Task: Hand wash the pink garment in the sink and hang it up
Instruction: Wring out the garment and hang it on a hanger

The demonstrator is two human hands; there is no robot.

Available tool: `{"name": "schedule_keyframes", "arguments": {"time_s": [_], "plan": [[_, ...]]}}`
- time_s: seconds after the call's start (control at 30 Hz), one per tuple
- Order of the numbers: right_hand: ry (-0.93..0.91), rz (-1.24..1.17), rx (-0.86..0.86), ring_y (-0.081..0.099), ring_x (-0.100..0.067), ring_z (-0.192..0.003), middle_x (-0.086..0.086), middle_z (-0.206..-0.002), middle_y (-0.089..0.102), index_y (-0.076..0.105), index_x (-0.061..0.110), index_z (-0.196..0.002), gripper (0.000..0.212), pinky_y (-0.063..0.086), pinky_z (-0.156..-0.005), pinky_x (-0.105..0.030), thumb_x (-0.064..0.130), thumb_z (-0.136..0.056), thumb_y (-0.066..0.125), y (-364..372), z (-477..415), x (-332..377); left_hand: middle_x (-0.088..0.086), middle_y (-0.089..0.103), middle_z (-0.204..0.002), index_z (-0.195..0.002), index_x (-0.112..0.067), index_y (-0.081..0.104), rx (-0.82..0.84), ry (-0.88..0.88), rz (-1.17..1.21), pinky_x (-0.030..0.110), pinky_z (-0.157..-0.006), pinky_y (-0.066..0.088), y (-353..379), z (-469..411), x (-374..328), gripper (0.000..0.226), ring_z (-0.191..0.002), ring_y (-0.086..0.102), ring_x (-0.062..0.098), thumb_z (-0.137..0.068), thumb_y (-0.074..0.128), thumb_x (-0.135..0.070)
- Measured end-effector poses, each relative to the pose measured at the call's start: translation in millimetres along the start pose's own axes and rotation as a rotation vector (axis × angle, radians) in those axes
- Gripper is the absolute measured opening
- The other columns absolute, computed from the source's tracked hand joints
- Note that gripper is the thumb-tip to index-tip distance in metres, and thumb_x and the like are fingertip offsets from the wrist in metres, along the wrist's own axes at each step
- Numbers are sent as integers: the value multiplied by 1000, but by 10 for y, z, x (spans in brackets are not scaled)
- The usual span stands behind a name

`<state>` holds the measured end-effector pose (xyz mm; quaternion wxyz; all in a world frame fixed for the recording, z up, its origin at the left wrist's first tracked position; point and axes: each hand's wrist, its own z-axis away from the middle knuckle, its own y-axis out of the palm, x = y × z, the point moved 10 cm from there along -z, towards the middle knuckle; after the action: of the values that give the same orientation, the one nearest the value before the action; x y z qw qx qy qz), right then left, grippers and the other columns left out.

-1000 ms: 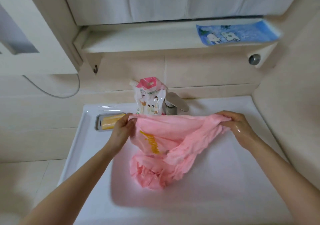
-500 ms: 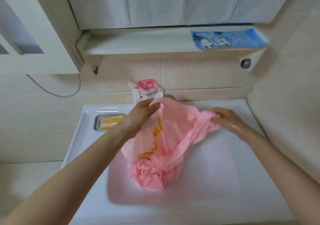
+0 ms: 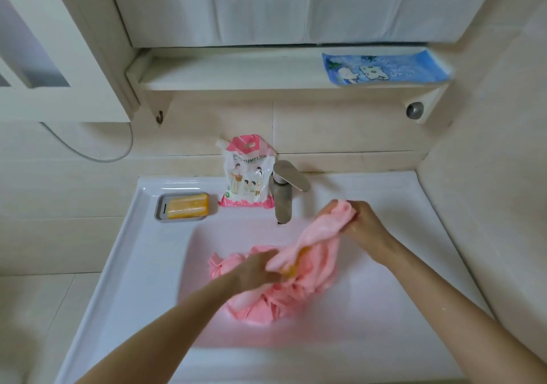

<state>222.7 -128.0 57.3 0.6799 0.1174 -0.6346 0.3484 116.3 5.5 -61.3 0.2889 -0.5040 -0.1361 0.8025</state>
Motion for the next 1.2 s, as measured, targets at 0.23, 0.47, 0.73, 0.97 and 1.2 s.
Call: {"name": "schedule_keyframes", "arguments": {"time_s": [0.23, 0.47, 0.73, 0.97, 1.2], "plan": [[-146, 745, 152, 63, -16, -80, 6, -84, 69, 67, 31, -81, 20, 46, -68, -26, 28, -73, 49, 30, 345, -968, -7, 58, -56, -74, -23, 54, -341, 142, -824, 22, -44, 39, -33, 196, 405, 36, -50, 58, 15, -49, 79, -31], [296, 1092, 644, 57, -14, -109, 8, -119, 65, 68, 30, -112, 32, 41, -87, -22, 25, -90, 46, 606, 696, -1939, 8, 56, -127, -126, -15, 55, 289, -144, -535, 33, -96, 39, 747, 391, 1149, 43, -118, 51, 26, -92, 53, -41], [353, 688, 525, 45, -8, -93, 2, -118, 60, 62, 38, -103, 18, 40, -91, -25, 27, -93, 53, 1326, 562, -2188, -1, 57, -94, -84, -11, 61, 208, -5, -342, 24, -84, 38, 795, 482, 861, 50, -90, 51, 16, -82, 44, -58], [362, 906, 398, 44, -20, -102, -9, -138, 42, 46, 24, -131, 68, 40, -88, -31, 59, -73, 51, 984, 453, -2415, -12, 43, -73, -85, -25, 46, 90, -147, -374, 25, -66, 32, 767, 434, 956, 16, -84, 48, 22, -99, 39, -27], [210, 1097, 107, 49, -17, -122, -1, -131, 53, 57, 20, -123, 41, 41, -87, -27, 37, -86, 61, 557, 427, -2336, 2, 60, -121, -129, -23, 51, 157, -186, -547, 30, -91, 42, 747, 343, 898, 35, -113, 55, 24, -96, 44, -32]]}}
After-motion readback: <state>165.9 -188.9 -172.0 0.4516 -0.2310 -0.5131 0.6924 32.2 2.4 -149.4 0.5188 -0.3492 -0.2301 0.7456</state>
